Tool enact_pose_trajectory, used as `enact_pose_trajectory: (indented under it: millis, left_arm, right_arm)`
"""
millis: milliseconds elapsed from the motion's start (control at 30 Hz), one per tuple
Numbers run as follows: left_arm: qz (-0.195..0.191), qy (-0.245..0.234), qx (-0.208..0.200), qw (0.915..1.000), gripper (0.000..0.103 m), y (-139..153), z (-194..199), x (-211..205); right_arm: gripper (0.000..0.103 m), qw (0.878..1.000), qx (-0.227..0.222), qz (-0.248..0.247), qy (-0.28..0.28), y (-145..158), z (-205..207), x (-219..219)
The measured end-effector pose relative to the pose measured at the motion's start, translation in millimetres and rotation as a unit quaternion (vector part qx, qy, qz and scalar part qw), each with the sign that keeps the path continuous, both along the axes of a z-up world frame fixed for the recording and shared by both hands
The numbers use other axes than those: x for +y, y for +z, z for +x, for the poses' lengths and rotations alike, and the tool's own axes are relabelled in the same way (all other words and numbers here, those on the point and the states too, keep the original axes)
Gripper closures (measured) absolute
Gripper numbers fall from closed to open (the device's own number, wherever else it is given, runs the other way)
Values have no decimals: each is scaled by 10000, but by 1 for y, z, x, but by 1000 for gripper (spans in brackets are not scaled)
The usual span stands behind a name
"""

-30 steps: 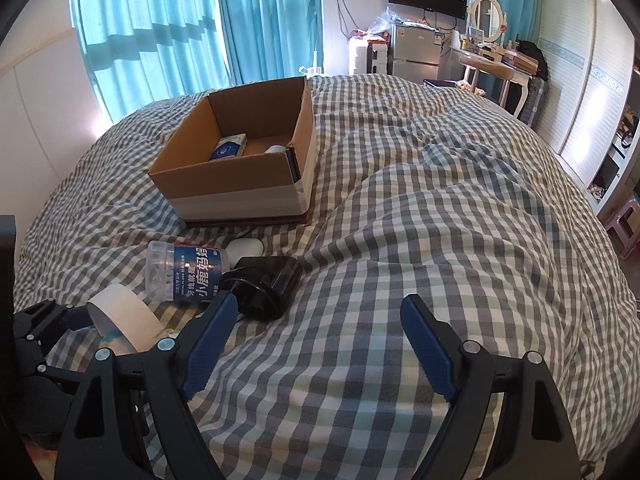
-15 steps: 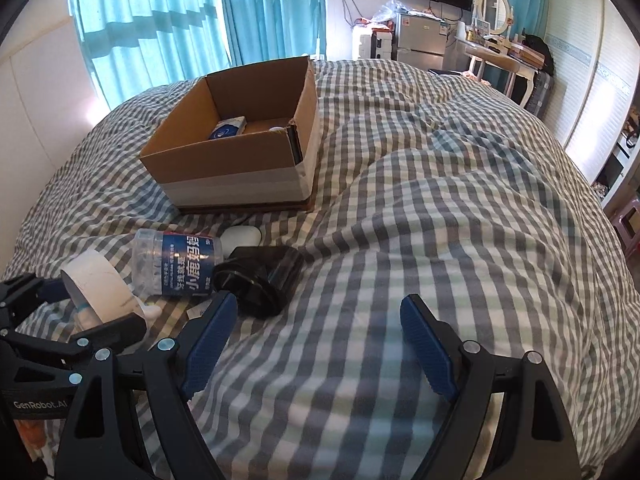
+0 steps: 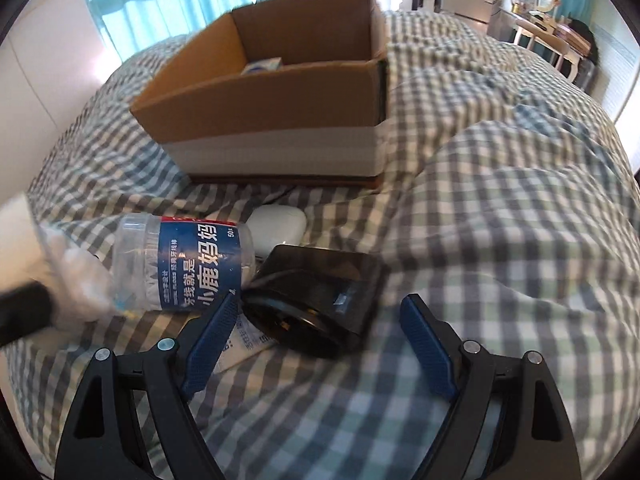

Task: Organize objects
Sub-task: 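Grasp the white tape roll with the left gripper while the right grasps the black case, then carry the tape roll and black case over the box and release both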

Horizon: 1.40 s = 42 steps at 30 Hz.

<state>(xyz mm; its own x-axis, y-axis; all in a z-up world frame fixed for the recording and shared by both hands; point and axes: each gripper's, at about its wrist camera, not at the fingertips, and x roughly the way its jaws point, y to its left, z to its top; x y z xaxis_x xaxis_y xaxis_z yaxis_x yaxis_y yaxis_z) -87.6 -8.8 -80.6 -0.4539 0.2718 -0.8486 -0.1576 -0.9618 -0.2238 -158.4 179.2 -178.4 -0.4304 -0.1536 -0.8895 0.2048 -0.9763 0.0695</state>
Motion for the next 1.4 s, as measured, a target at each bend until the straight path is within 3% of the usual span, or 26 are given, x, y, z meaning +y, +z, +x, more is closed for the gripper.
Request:
enact_pose_trajectory:
  millis: [167, 367, 633, 1100, 1400]
  left_arm:
    - [115, -31, 123, 9999, 16, 10, -3, -2]
    - [128, -53, 164, 9998, 16, 9, -1, -3]
    - [53, -53, 333, 9994, 16, 18, 15, 0]
    - [-46, -35, 1007, 9949, 16, 64, 57, 5]
    - [-216, 104, 1328, 9908, 16, 90, 47, 0]
  right_arm:
    - [20, 9997, -117, 210, 62, -14, -8, -13]
    - [22, 9996, 68, 260, 40, -9, -1, -10]
    - [22, 9980, 578, 256, 46, 29, 24, -8]
    - [22, 9896, 1419, 169, 138, 107, 80, -9]
    - [22, 9822, 1854, 233, 182, 148, 83, -7]
